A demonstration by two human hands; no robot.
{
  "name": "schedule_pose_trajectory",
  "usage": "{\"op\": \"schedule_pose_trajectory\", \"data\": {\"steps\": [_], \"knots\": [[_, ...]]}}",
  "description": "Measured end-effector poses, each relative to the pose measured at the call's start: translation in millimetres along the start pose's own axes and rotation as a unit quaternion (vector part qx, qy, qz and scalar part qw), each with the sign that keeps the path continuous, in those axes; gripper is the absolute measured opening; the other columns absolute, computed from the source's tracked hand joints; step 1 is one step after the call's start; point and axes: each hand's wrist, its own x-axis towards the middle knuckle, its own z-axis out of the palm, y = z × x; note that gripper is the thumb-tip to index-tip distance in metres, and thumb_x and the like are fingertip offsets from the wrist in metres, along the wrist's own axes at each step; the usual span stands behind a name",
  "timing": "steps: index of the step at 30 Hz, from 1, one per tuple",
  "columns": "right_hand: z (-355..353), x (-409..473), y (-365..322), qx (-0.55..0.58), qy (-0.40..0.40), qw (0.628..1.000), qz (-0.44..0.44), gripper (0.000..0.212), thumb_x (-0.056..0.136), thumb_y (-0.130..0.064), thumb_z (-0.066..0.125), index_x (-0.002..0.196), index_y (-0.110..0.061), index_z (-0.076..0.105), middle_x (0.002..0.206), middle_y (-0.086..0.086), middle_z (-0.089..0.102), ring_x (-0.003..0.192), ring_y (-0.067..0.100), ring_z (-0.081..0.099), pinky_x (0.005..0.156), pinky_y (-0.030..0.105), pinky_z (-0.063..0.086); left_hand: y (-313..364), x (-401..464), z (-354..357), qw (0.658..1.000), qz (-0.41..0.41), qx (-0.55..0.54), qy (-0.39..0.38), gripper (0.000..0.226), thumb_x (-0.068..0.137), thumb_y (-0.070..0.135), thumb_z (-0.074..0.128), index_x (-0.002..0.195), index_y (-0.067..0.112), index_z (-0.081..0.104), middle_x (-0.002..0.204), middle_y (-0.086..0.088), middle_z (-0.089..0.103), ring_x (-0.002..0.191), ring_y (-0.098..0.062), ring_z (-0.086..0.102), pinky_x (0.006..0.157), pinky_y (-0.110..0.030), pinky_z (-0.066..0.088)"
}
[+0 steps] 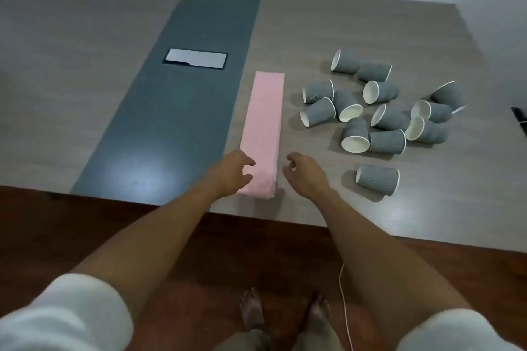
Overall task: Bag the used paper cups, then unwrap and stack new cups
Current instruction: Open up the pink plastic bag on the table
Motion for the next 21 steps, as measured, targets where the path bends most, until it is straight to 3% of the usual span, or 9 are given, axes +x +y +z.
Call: {"op": "schedule_pose_trajectory", "data": {"steps": [2, 5, 8, 14, 18, 21], "knots": [[17.3, -0.4, -1.8, 0.009, -0.022, 0.999, 0.022, 0.036, 0.095, -0.029, 0.057, 0.128, -0.013, 0.062, 0.121, 0.007, 0.067, 0.111, 0.030, 0.062, 0.088, 0.037, 0.049, -9.4, -0.6, 6.7, 0.999, 0.008, 0.032, -0.030, 0.043, 0.096, 0.027, 0.067, 0.138, 0.020, 0.061, 0.145, 0.001, 0.052, 0.132, -0.020, 0.051, 0.108, -0.038, 0.043], [47.3, -6.5, -0.5, 0.041, -0.057, 0.994, 0.085, 0.024, 0.092, -0.036, 0.062, 0.101, -0.014, 0.067, 0.098, 0.004, 0.069, 0.090, 0.027, 0.065, 0.078, 0.035, 0.054, -22.2, -3.0, 27.4, 0.994, 0.028, 0.092, -0.057, 0.050, 0.096, 0.029, 0.068, 0.143, 0.019, 0.057, 0.153, -0.001, 0.046, 0.139, -0.023, 0.044, 0.112, -0.042, 0.041], [69.6, -5.3, -0.6, 0.080, -0.047, 0.988, 0.122, 0.026, 0.089, -0.040, 0.071, 0.087, -0.015, 0.062, 0.081, 0.000, 0.064, 0.072, 0.018, 0.061, 0.061, 0.030, 0.045, -37.9, 0.5, 46.2, 0.995, 0.032, 0.079, -0.052, 0.051, 0.095, 0.028, 0.067, 0.144, 0.019, 0.056, 0.152, -0.002, 0.047, 0.136, -0.025, 0.047, 0.109, -0.045, 0.044], [90.0, 2.7, 4.7, 0.155, -0.039, 0.979, 0.125, 0.022, 0.090, -0.021, 0.072, 0.072, -0.013, 0.062, 0.066, -0.001, 0.058, 0.068, 0.018, 0.057, 0.053, 0.024, 0.038, -52.3, 0.4, 67.4, 0.998, 0.053, 0.037, -0.001, 0.033, 0.096, 0.023, 0.066, 0.128, 0.014, 0.070, 0.130, -0.004, 0.064, 0.117, -0.024, 0.057, 0.096, -0.043, 0.052], [67.7, -1.9, -5.7, 0.318, -0.042, 0.940, 0.119, 0.019, 0.094, -0.016, 0.068, 0.077, -0.012, 0.060, 0.071, 0.006, 0.058, 0.065, 0.016, 0.054, 0.054, 0.022, 0.045, -49.2, 4.9, 63.8, 0.999, 0.012, -0.030, 0.037, 0.020, 0.099, 0.020, 0.062, 0.111, 0.013, 0.076, 0.110, -0.001, 0.071, 0.098, -0.018, 0.065, 0.087, -0.036, 0.055], [39.5, 3.1, -18.9, 0.400, -0.024, 0.906, 0.135, 0.015, 0.099, -0.015, 0.056, 0.088, -0.011, 0.065, 0.089, 0.011, 0.070, 0.082, 0.023, 0.065, 0.065, 0.031, 0.051, -37.9, 12.8, 41.9, 0.987, -0.027, -0.144, 0.070, 0.016, 0.099, 0.015, 0.061, 0.107, 0.011, 0.075, 0.102, 0.003, 0.068, 0.095, -0.015, 0.064, 0.086, -0.028, 0.050]]}}
